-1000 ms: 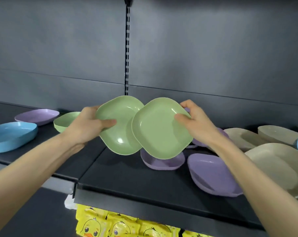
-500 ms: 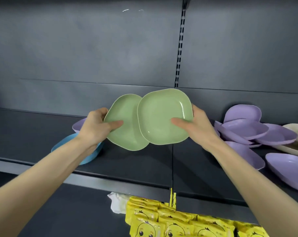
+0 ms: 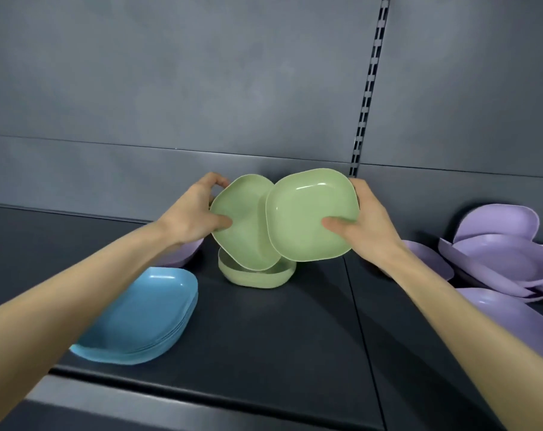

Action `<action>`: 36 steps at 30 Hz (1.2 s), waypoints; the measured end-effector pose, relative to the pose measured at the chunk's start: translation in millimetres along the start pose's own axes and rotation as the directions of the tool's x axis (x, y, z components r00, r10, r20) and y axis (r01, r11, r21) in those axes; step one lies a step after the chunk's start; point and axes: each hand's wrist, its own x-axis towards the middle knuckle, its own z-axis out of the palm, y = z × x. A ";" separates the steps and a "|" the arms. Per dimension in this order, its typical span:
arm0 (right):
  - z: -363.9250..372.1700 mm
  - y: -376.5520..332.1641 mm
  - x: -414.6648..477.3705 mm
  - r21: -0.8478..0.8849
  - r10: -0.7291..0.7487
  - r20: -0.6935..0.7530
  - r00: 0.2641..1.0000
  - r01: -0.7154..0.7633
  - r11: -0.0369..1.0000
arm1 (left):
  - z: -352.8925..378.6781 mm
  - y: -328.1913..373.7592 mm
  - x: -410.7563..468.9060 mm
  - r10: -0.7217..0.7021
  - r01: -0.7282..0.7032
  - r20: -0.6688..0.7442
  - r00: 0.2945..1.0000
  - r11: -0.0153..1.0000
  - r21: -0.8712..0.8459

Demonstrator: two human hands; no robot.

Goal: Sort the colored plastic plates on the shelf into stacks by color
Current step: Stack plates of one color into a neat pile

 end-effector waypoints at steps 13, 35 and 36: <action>26.2 26.5 31.1 -0.112 0.077 0.035 0.996 -0.072 0.991 | 9.6 -52.3 81.2 -0.008 -0.007 0.360 0.933 0.999 0.041; 82.7 8.1 27.2 -0.041 0.212 0.050 0.976 -0.210 0.977 | 14.2 -70.6 86.8 0.209 -0.147 0.417 0.885 0.973 -0.175; 85.7 8.2 27.4 -0.092 0.205 0.062 0.977 -0.198 0.976 | 16.6 -73.5 86.4 0.241 -0.214 0.389 0.889 0.970 -0.113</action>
